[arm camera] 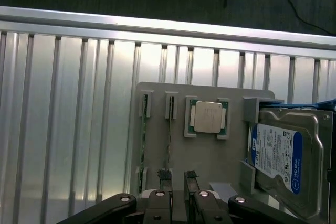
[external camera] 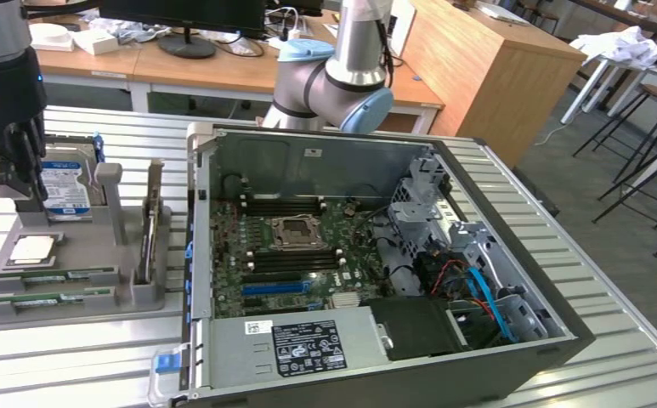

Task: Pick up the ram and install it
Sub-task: 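Pick up the ram and move it above insertion slot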

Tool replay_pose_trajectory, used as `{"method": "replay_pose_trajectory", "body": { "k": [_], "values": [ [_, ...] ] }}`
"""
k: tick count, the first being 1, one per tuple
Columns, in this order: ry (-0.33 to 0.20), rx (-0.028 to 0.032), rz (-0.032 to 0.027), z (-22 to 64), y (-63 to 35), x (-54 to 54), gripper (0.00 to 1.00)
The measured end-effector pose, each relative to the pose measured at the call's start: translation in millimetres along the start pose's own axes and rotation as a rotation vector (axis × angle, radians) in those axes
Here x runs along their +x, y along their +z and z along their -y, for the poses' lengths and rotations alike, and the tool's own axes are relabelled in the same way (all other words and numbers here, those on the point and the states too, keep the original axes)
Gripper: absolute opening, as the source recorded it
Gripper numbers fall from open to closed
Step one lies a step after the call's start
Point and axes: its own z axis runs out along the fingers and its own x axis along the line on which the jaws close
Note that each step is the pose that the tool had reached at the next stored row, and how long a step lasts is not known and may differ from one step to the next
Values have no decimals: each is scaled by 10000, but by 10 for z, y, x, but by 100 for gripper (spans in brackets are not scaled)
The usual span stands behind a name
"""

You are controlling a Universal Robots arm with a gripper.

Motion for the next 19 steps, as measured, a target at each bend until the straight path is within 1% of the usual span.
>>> {"method": "replay_pose_trajectory", "body": {
  "k": [7, 8, 9, 12, 19],
  "values": [
    [-2, 2, 0, -1, 0, 0, 24],
    [-3, 1, 0, -1, 0, 0, 25],
    [-3, 2, -1, -1, 0, 0, 31],
    [-3, 1, 0, -2, 3, 0, 31],
    [-2, 4, -1, 1, 97, 3, 31]
  ]
}}
